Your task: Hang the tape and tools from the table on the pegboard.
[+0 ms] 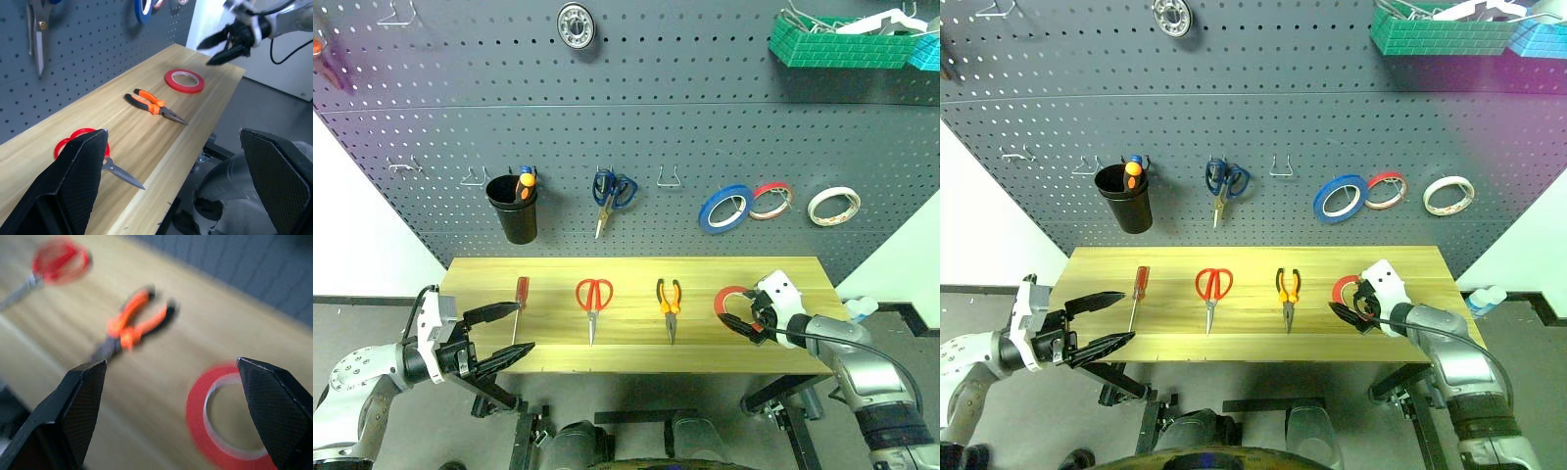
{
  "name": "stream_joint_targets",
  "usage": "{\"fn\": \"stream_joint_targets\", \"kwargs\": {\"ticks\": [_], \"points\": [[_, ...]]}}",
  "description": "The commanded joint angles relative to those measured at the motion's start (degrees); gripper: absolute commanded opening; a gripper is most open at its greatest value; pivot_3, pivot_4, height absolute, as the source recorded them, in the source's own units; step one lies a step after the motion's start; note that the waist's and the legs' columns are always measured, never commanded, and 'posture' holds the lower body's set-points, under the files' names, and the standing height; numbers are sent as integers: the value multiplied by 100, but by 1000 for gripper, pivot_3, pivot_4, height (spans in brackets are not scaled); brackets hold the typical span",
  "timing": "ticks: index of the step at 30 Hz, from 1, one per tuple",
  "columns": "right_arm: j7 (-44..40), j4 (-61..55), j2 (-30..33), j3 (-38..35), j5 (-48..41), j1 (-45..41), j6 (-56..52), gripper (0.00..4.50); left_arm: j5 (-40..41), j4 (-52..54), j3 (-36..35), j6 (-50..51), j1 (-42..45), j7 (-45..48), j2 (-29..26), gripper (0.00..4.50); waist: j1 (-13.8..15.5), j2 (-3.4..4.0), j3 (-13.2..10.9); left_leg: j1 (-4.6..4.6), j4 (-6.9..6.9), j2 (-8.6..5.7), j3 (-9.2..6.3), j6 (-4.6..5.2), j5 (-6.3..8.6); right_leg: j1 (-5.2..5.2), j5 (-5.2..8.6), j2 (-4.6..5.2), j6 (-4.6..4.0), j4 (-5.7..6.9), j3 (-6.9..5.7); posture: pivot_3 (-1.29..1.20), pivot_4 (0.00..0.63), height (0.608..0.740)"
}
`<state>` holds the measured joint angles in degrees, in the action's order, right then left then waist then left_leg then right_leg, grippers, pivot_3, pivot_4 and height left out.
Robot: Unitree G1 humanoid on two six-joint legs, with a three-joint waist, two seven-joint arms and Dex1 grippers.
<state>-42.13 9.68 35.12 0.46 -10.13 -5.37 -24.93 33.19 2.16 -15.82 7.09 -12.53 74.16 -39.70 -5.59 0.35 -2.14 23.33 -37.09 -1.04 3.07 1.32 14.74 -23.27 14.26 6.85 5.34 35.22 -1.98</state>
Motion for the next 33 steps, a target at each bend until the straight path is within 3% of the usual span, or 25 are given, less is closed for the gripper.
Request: {"fn": "stream_joint_targets", "kwargs": {"ticks": [1, 7, 24, 33], "points": [[36, 933, 121, 165, 392, -569, 249, 4451, 118, 142, -152, 41, 149, -64, -74, 4500, -2, 0, 0, 0, -1, 0, 1, 0, 0, 0, 0, 0, 0, 0, 0, -167, 0, 740], [71, 2116, -18, 374, 739, -1280, 561, 4451, 88, 332, -52, 241, 322, -264, -53, 4500, 0, 1, 1, 0, -3, 0, 0, 0, -1, 0, -1, -2, -1, 5, 0, -155, 0, 740], [-148, 3043, -276, 885, 1369, -1684, 1315, 4451, 49, 9, -225, -248, -31, 108, 33, 4500, -5, 3, 4, -4, -16, 0, 0, 1, -2, 5, -2, -3, 0, 23, 0, -133, 0, 740], [75, 3826, -444, 1085, 1743, -2006, 1516, 4451, 65, -1258, -563, -1210, -221, 1004, -11, 4500, -4, 6, 6, -6, -15, 0, 0, 0, -1, 2, -2, -3, -2, 25, 0, -114, 0, 740]]}}
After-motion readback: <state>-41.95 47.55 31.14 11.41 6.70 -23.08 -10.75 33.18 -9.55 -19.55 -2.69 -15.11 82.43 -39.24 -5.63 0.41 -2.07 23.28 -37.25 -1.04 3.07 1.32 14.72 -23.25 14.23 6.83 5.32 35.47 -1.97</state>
